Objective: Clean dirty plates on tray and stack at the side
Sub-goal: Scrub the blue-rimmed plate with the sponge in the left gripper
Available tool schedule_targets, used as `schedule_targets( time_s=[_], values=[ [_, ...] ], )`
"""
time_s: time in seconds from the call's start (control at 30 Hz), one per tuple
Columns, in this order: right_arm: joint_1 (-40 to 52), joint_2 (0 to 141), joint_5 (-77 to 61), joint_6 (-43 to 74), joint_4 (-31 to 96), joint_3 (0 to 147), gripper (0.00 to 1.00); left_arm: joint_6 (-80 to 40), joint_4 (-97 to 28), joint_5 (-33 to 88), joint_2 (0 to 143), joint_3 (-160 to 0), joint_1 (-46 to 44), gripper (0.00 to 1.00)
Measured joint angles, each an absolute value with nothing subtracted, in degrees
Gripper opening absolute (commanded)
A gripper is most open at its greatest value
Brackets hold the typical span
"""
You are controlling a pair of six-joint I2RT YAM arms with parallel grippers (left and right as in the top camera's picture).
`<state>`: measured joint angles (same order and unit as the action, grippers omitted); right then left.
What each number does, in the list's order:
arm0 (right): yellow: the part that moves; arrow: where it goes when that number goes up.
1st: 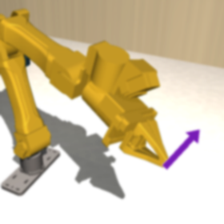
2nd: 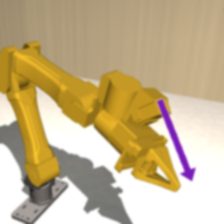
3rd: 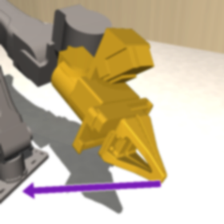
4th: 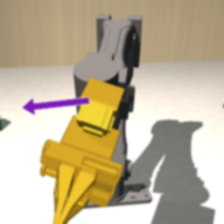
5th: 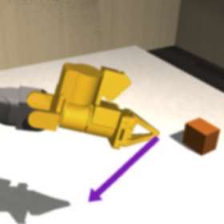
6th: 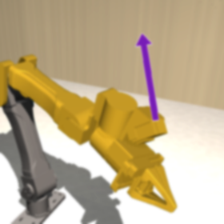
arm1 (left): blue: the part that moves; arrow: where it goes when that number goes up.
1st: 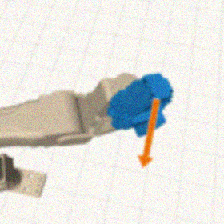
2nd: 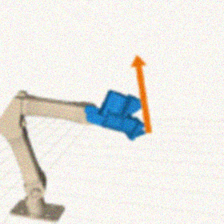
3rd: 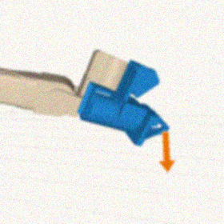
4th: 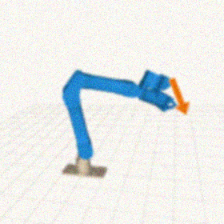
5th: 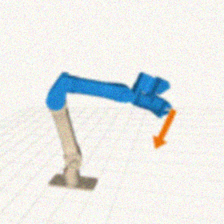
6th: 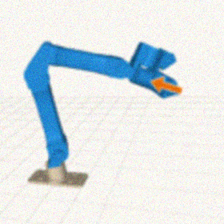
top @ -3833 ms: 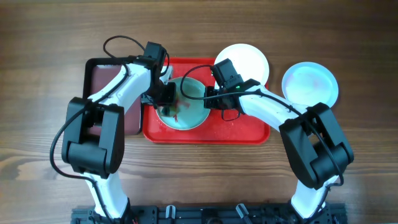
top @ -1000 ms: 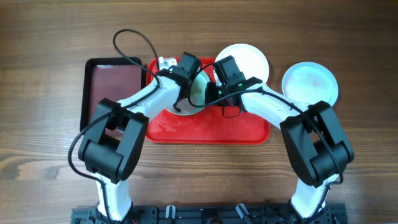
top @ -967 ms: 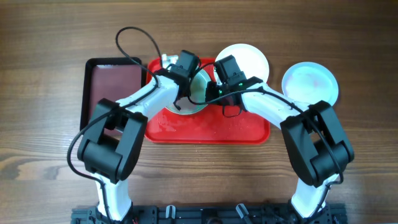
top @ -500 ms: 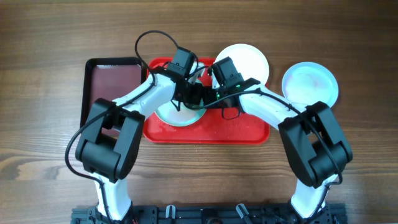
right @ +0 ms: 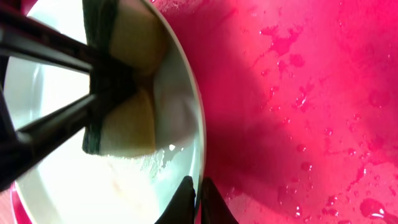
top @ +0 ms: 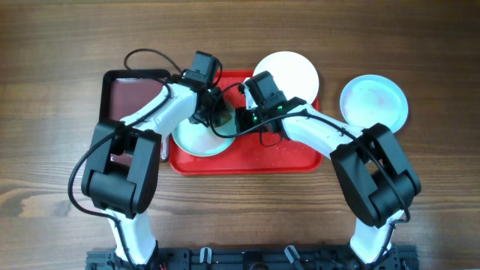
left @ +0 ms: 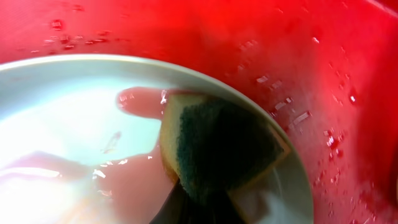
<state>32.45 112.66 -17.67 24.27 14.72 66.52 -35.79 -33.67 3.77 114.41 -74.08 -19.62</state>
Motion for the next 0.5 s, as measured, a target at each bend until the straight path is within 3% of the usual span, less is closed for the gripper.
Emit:
schedule_targets(
  time_s=[0.27,0.5],
  values=[
    [33.1,112.7,-19.7,24.4,14.8,66.7,0.04,-39.4,-38.3,0.4,114.3,-75.0,-19.4,0.04],
    [32.1,112.7,-21.8,24.8,15.0,66.7,0.04,-32.6,-45.1,-2.6,113.1,-75.1,-18.5,0.04]
  ],
)
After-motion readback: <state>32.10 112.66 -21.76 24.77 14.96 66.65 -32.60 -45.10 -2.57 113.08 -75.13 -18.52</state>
